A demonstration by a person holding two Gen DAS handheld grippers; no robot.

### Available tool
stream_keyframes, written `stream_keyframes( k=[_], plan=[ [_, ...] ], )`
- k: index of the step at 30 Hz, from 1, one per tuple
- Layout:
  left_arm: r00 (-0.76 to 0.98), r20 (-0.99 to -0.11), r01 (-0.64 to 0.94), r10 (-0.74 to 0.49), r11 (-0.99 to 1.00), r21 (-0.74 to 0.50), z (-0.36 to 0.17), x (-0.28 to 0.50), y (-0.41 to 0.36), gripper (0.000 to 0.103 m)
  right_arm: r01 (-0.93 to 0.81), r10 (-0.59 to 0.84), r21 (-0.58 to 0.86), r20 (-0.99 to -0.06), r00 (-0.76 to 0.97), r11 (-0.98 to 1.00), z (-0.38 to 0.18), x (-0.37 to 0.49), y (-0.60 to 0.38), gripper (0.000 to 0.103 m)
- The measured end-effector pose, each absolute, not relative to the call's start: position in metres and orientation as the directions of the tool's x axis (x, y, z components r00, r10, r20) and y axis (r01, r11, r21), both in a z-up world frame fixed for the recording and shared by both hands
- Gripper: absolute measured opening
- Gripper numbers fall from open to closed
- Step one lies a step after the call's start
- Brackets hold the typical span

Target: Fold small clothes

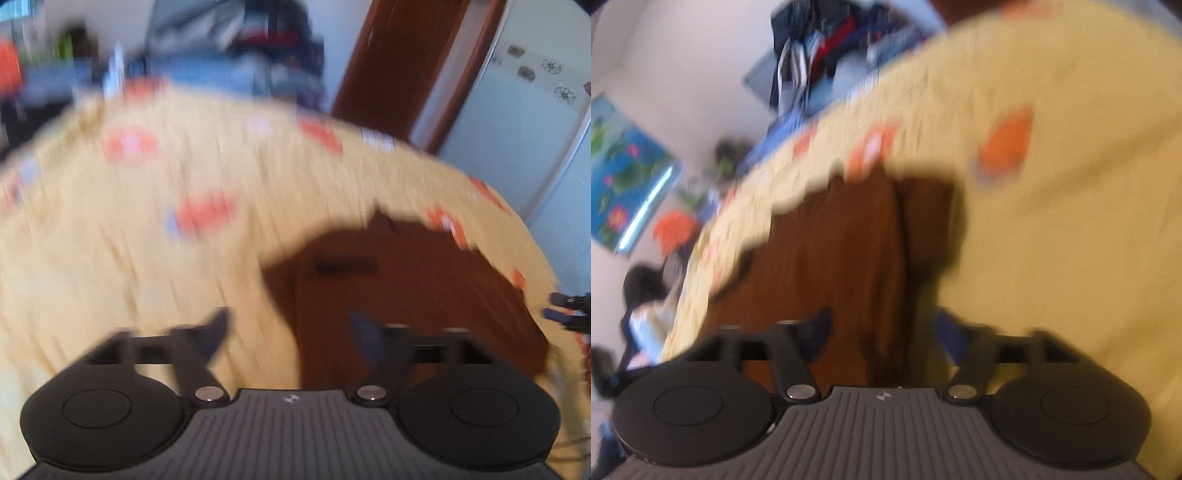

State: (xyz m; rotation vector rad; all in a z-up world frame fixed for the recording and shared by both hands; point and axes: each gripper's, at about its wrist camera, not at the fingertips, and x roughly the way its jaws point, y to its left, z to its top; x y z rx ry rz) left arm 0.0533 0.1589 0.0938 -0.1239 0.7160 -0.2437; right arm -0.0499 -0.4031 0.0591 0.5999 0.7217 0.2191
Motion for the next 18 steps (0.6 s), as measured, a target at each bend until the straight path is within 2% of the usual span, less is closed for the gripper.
stream_keyframes(
  k=[1,3,6,7,8,10,13,14,15,16,18],
  plan=[
    [0.786,-0.57,0.212,-0.24,0.97,-0.117,0.103,0.055,0.147,0.096,-0.009,0.374,0.567,-0.532,0.76,0.824,0.068,-0.041,-0.402,0.077],
    [0.832,-0.509,0.281,-0.221,0.959,0.043,0.106,0.069,0.115,0.096,-0.045,0.36,0.519,-0.524,0.772,0.853,0.08,-0.013,-0.395,0.077],
    [0.805,-0.557,0.369,-0.203,0.907,0.203,0.076,0.1,0.06,0.095,-0.075,0.348,0.453,-0.558,0.753,0.888,0.077,0.039,-0.379,0.077],
    [0.78,-0.592,0.406,-0.202,0.883,0.234,0.062,0.11,0.046,0.089,-0.075,0.328,0.416,-0.58,0.746,0.906,0.073,0.056,-0.372,0.076],
    [0.755,-0.627,0.435,-0.192,0.862,0.261,0.048,0.118,0.034,0.076,-0.069,0.296,0.37,-0.605,0.739,0.927,0.068,0.073,-0.366,0.075],
    [0.702,-0.689,0.479,-0.177,0.834,0.273,0.026,0.129,0.02,0.061,-0.051,0.253,0.312,-0.655,0.712,0.949,0.056,0.102,-0.354,0.072],
    [0.69,-0.704,0.469,-0.166,0.843,0.261,0.015,0.145,0.02,0.06,-0.058,0.253,0.286,-0.713,0.654,0.957,0.037,0.13,-0.342,0.07],
    [0.688,-0.706,0.453,-0.167,0.859,0.239,0.016,0.151,0.023,0.04,-0.078,0.257,0.273,-0.716,0.649,0.959,0.034,0.131,-0.335,0.067],
    [0.684,-0.709,0.43,-0.171,0.879,0.204,0.02,0.158,0.028,0.023,-0.113,0.267,0.259,-0.703,0.659,0.959,0.033,0.131,-0.331,0.059],
    [0.678,-0.713,0.398,-0.176,0.904,0.155,0.024,0.167,0.033,0.008,-0.15,0.306,0.277,-0.699,0.646,0.949,0.033,0.129,-0.326,0.017],
    [0.696,-0.695,0.308,-0.179,0.949,0.064,0.033,0.179,0.05,0.007,-0.165,0.334,0.304,-0.671,0.662,0.938,0.041,0.125,-0.323,0.016]
  ],
)
